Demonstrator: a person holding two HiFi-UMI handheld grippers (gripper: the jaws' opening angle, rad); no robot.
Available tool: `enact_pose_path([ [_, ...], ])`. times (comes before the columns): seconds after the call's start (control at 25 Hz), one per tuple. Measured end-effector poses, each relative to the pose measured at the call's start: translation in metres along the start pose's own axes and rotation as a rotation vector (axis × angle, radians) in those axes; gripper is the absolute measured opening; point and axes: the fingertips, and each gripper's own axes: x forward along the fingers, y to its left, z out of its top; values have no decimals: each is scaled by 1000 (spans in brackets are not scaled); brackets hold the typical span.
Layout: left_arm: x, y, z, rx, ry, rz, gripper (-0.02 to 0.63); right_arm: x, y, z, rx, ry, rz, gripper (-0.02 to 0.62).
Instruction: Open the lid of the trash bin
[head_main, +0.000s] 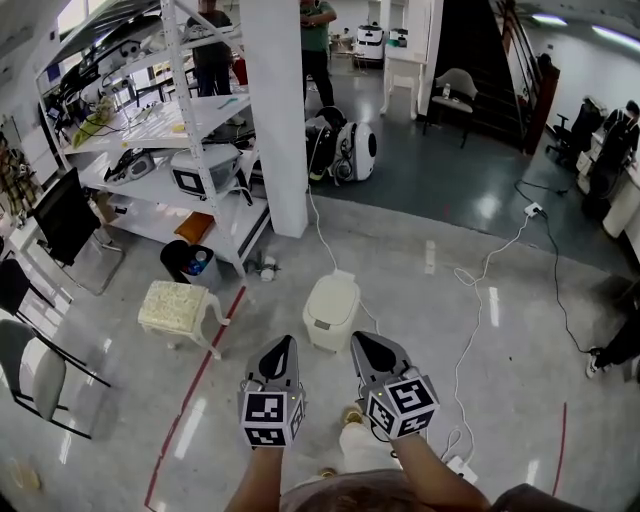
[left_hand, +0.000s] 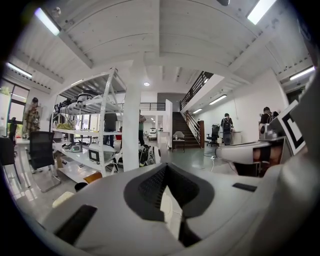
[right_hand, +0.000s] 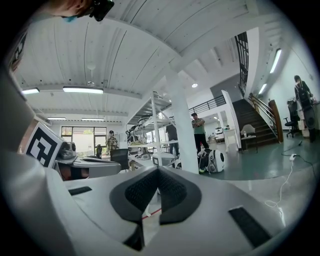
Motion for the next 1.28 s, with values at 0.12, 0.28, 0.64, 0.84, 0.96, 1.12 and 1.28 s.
enact_pose_path([
  [0.12,17,3,1,-3,3,-3,-12,15,-9,0,7,4,8,32],
  [0.28,43,8,7,-3,-2,-1,-12,36,-27,4,9,3,18,32],
  [0.64,106,24,19,-6,11,27,-11,92,-67,14,28,17,68,32],
  [0.84,145,27,26,0,3,54,-11,119,-103,21,31,11,80,32],
  [0.96,163,28,36,10,-19,71,-11,130,-120,25,32,6,84,32],
  [1.12,181,37,49,21,-48,98,-11,147,-136,33,27,-3,82,32],
  [1.28,195,48,64,23,-82,106,-11,162,-152,42,22,-11,51,32],
])
